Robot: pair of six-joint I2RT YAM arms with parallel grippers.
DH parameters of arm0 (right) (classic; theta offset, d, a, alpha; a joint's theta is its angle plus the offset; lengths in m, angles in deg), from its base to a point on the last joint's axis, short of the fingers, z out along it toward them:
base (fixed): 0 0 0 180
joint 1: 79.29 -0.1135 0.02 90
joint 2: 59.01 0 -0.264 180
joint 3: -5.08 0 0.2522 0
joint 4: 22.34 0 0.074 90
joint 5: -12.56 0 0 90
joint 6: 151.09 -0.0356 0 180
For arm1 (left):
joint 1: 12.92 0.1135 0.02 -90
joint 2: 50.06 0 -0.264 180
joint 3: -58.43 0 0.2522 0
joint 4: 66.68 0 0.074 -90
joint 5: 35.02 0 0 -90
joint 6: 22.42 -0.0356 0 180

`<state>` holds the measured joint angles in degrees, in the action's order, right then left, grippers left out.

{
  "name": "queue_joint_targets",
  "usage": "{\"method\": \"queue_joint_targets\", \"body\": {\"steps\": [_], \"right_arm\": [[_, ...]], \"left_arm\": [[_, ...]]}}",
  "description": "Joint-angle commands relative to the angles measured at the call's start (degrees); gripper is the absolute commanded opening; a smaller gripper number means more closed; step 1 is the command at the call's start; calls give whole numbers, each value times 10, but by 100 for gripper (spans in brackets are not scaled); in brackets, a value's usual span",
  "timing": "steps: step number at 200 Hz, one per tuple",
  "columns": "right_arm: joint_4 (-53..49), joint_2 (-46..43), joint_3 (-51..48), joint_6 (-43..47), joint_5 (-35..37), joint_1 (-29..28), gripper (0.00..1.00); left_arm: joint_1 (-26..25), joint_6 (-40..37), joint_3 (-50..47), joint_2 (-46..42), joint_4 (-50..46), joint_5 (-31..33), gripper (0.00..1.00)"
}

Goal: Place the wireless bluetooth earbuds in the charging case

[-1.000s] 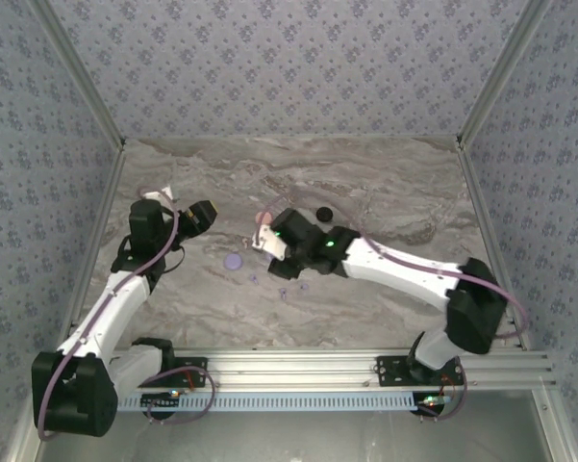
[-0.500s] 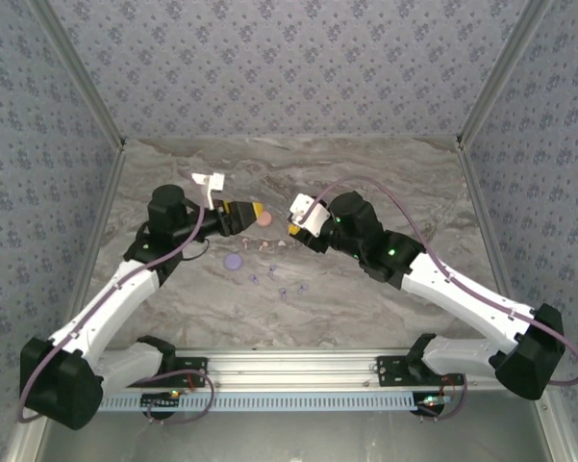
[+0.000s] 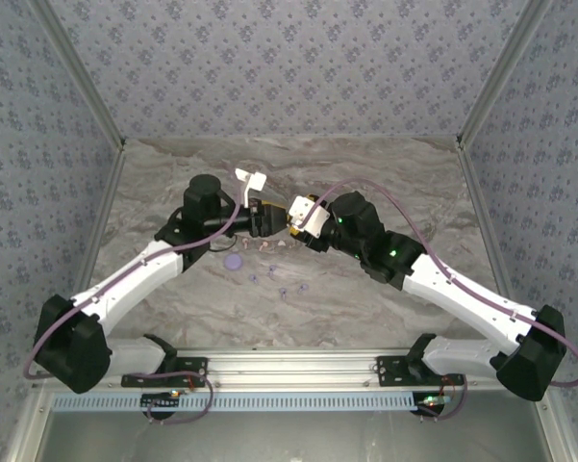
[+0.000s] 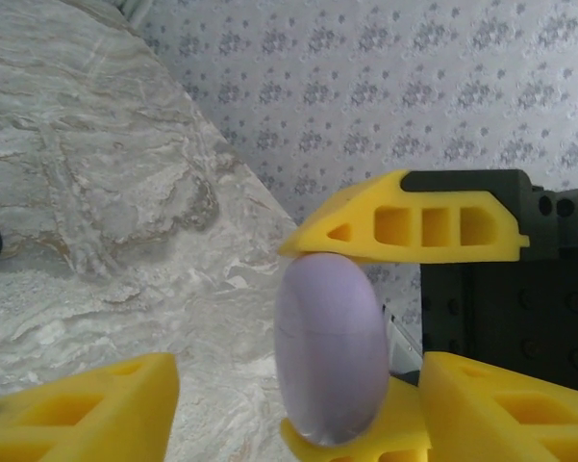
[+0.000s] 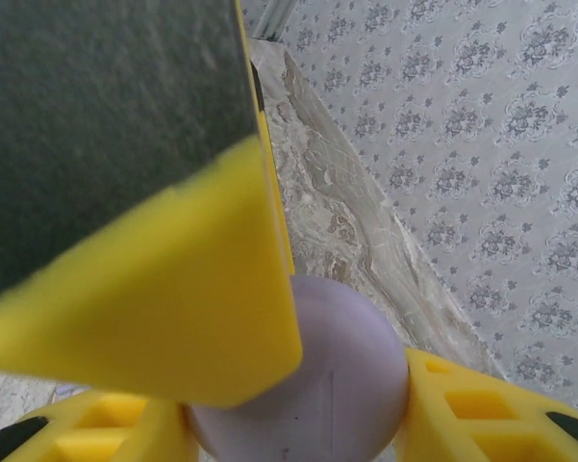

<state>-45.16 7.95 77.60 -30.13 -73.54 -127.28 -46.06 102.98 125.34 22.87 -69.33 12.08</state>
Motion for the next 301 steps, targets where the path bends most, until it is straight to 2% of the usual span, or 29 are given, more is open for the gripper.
{"method": "queue_joint_targets", "body": {"steps": [1,46,100,161,194,211,237,258,275,301], "right_arm": [[3,-6,0,7,10,4,49],[-6,0,7,2,16,8,48],[-9,3,9,-9,12,10,48],[-8,1,11,-24,-20,19,50],[-36,-7,16,-32,-49,37,56],[-55,-18,16,-41,-70,51,66],[-85,-45,15,-61,-127,83,83],[-87,-73,7,-101,-235,132,94],[-78,-90,-3,-137,-309,172,98],[-30,-94,-19,-224,-395,234,98]], "left_arm": [[-9,-28,31,8,-5,-25,59],[-13,-41,41,20,-22,-47,44],[-14,-49,47,28,-33,-53,37],[-17,-52,58,43,-28,-55,20],[-17,-54,51,39,-6,-37,16],[-17,-53,43,36,16,-27,14],[-18,-62,18,27,66,7,8],[-18,-72,-14,17,124,43,4],[-18,-74,-40,12,193,53,2],[-27,-93,-74,3,278,64,1]]}}
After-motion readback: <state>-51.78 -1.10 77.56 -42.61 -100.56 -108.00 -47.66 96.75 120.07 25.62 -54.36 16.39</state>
